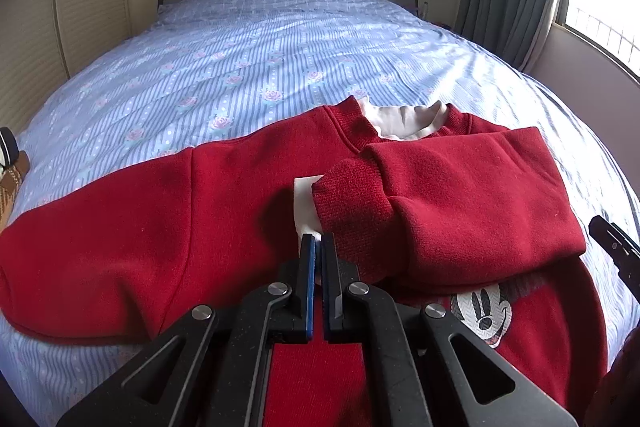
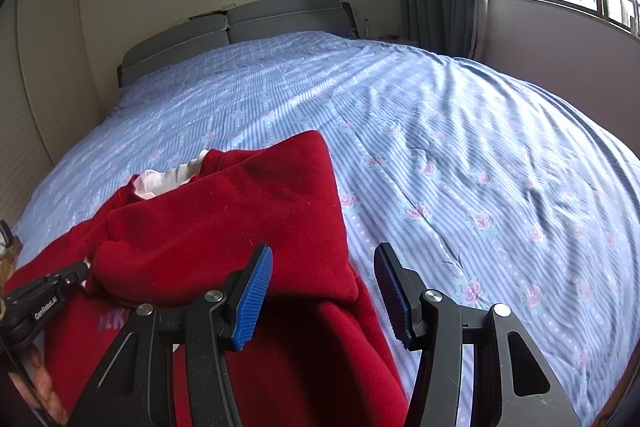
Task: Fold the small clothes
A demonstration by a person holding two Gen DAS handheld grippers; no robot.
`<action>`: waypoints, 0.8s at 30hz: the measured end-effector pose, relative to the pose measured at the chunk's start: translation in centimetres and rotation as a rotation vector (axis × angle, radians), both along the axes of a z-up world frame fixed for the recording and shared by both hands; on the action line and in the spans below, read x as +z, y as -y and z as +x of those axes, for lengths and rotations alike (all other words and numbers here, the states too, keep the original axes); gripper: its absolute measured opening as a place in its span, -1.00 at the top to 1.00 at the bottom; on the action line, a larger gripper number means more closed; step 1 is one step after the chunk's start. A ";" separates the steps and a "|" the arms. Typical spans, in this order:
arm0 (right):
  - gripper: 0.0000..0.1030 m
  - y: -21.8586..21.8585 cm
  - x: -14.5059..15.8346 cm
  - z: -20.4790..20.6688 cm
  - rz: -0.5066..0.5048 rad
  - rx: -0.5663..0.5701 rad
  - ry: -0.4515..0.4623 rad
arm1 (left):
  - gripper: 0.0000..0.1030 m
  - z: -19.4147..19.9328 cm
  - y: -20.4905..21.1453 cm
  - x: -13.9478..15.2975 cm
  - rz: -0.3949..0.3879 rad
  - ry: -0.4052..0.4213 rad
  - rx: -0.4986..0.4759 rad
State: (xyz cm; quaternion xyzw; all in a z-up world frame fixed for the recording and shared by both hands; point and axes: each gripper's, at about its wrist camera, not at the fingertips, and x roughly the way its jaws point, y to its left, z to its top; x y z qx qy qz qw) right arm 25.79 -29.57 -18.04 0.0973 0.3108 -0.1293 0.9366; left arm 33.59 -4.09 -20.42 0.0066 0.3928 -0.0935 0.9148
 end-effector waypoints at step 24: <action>-0.04 0.5 -0.3 2.4 -0.091 0.043 -0.093 | 0.25 -0.8 3.8 2.1 0.067 0.100 -0.031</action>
